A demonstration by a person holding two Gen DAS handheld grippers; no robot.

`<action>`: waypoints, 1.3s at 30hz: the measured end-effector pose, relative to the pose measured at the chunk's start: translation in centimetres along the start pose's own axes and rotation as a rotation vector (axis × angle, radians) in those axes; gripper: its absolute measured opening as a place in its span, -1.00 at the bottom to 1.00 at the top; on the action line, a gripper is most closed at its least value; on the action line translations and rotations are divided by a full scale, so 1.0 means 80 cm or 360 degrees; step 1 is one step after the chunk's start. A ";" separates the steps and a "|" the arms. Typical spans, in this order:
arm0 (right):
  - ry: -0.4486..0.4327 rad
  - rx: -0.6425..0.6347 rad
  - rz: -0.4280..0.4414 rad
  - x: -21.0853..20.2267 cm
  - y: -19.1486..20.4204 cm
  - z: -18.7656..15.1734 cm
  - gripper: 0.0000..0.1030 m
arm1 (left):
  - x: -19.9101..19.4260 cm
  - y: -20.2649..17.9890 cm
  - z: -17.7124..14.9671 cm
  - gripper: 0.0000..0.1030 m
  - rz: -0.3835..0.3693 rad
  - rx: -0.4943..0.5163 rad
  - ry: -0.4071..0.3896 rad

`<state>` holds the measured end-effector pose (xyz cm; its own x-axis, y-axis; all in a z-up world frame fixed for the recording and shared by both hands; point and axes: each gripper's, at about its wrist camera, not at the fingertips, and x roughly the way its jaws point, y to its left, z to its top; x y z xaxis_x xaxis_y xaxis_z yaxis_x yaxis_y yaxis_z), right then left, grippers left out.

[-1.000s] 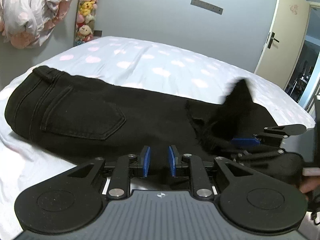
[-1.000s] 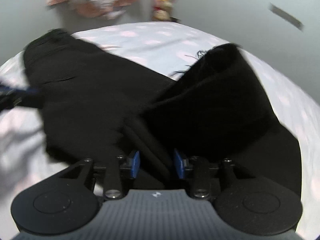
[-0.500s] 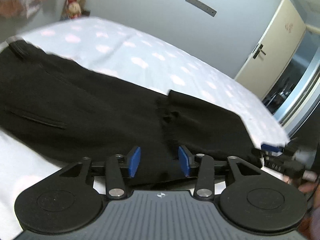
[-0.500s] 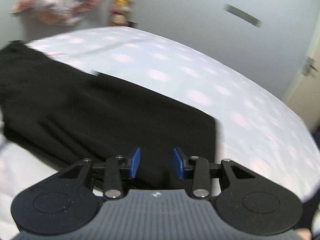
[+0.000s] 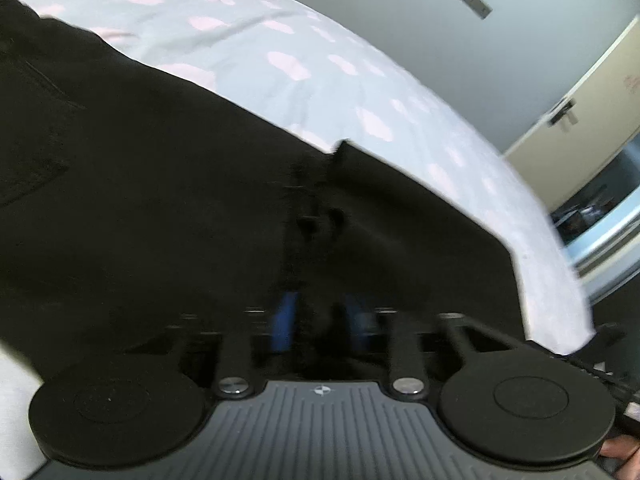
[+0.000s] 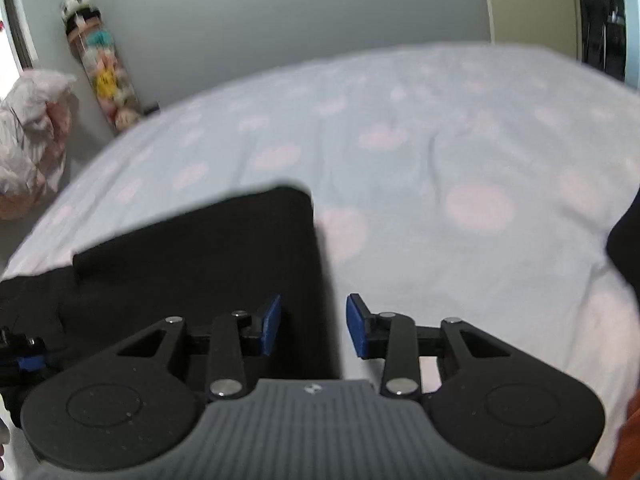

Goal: Fold clothes
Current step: 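Lay the leg hem onto the waistband and open the right tool, then grasp the jeans waistband with the left tool and lift it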

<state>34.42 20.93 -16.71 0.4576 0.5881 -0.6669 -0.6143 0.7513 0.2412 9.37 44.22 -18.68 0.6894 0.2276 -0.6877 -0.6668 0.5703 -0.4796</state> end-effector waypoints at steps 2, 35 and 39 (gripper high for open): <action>0.0034 -0.0030 0.0003 0.011 0.004 -0.010 -0.39 | -0.006 0.002 -0.005 -0.78 0.0016 0.0026 0.0018; -0.0135 -0.0414 -0.0208 -0.069 0.122 -0.093 -0.11 | -0.216 0.129 -0.012 0.30 0.0767 -0.0056 -0.0647; -0.0155 -0.0576 -0.0146 -0.083 0.157 -0.127 0.00 | -0.223 0.164 -0.004 0.43 0.0750 -0.0191 -0.0664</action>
<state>17.16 23.39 -16.41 0.5693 0.5624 -0.5997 -0.7474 0.6579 -0.0926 -11.79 47.37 -12.85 0.3508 0.7342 -0.5813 -0.9355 0.2473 -0.2522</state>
